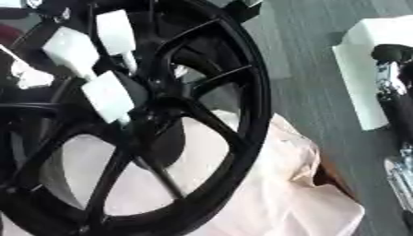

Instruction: Pull the pin out of the wheel hub.

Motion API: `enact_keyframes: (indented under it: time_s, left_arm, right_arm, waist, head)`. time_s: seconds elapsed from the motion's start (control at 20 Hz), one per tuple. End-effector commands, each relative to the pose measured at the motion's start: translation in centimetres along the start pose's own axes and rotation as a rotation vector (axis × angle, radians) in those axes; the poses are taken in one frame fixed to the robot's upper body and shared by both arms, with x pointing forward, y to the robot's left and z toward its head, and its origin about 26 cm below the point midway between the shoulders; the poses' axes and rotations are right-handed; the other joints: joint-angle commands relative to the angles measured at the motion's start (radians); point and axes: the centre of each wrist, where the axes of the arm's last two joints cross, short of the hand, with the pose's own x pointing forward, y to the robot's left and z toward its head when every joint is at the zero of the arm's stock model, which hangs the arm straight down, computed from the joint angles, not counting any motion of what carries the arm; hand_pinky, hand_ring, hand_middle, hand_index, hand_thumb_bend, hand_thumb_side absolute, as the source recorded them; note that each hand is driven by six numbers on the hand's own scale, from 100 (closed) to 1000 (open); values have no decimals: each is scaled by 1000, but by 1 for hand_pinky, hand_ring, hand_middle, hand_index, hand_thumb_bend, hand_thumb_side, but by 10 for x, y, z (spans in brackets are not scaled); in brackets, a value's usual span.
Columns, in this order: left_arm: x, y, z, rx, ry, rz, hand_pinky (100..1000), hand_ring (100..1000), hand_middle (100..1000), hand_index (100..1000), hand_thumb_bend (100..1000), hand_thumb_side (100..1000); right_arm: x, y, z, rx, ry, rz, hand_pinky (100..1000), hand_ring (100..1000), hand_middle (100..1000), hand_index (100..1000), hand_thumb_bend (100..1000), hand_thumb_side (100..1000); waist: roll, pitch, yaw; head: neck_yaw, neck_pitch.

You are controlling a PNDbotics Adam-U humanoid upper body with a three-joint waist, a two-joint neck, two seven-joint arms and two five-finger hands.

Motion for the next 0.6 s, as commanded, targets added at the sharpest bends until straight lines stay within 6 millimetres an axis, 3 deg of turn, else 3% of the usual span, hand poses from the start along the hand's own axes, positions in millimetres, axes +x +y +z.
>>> enact_keyframes:
  time_s: [0.05,0.35,0.6]
  left_arm:
    - [1,22,22,112,19,-11,706,451,241,449,100,181]
    - [-18,43,48,303,102,34,707,443,229,449,100,196]
    - [-63,47,76,433,310,90,709,446,233,460,100,206]
  right_arm:
    - [6,-4,-4,0,-30,16,860,772,670,682,100,571]
    - [6,-5,-4,-2,-31,19,861,772,670,683,100,570]
    - [6,-7,-4,-8,-39,23,862,773,670,683,100,558]
  waist:
    - [-6,-25,4]
    - [-9,-25,14]
    - [-10,-25,22]
  head:
    - [-1,-13]
    - [-5,-13]
    - [-2,-12]
